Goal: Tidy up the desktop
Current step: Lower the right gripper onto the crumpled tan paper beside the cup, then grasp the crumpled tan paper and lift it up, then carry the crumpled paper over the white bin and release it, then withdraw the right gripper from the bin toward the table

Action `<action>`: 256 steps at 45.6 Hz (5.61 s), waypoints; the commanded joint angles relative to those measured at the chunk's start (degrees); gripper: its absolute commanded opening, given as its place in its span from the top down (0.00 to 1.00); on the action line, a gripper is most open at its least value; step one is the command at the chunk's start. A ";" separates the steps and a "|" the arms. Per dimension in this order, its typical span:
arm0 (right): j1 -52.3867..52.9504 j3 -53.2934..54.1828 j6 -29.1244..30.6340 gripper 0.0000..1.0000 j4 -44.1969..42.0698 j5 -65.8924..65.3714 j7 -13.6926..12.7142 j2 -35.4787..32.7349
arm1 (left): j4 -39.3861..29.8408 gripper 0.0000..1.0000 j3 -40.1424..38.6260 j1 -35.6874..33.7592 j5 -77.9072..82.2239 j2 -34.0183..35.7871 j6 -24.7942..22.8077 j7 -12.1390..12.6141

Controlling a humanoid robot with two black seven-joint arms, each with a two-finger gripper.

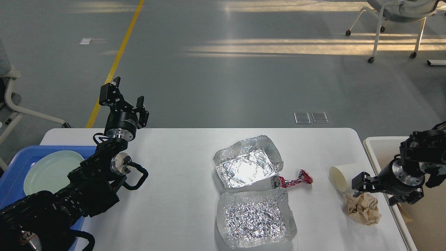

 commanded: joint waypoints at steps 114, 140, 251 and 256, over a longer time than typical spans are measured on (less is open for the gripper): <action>53.73 -0.89 26.95 1.00 8.88 -0.74 4.81 -10.06 | -0.09 0.00 0.00 0.00 0.00 0.00 0.00 0.00; 16.11 -5.21 7.47 1.00 -12.03 -16.66 5.34 -8.39 | 0.00 0.00 0.00 0.00 0.00 0.00 0.00 0.00; 60.41 -9.34 16.35 0.02 30.59 22.19 -6.08 6.46 | -0.09 0.00 0.00 0.00 0.00 0.00 0.00 0.00; 53.20 -9.60 9.32 0.02 27.87 21.14 -6.08 6.81 | 0.00 0.00 0.00 0.00 0.00 0.00 0.00 0.00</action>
